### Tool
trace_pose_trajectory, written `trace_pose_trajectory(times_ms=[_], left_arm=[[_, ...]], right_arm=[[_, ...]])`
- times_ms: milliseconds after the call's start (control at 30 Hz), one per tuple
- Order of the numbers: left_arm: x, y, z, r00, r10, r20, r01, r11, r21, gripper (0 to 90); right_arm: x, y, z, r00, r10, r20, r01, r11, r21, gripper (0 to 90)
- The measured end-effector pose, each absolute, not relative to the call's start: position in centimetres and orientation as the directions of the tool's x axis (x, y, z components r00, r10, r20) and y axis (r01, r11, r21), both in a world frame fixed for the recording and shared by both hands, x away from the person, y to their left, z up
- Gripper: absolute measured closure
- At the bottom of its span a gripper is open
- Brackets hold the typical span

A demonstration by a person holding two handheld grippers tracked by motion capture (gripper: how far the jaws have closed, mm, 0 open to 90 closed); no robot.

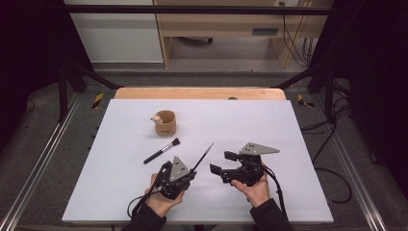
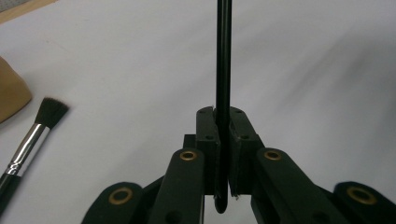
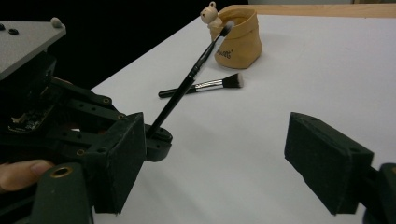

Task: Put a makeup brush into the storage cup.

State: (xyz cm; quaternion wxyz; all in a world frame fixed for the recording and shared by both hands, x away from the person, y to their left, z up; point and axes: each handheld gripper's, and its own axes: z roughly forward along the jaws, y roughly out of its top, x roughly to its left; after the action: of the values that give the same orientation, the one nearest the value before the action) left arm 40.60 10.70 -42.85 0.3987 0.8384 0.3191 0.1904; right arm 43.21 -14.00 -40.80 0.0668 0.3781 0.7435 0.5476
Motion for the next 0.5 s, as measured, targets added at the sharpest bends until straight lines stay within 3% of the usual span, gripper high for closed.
trace_pose_trajectory(times_ms=[500], left_arm=[[40.5,9.6,-42.7,0.701,0.712,0.038,0.394,-0.432,0.811,84.4]], right_arm=[[43.6,-13.2,-41.0,-0.688,0.611,0.391,0.513,0.029,0.858,32.5]])
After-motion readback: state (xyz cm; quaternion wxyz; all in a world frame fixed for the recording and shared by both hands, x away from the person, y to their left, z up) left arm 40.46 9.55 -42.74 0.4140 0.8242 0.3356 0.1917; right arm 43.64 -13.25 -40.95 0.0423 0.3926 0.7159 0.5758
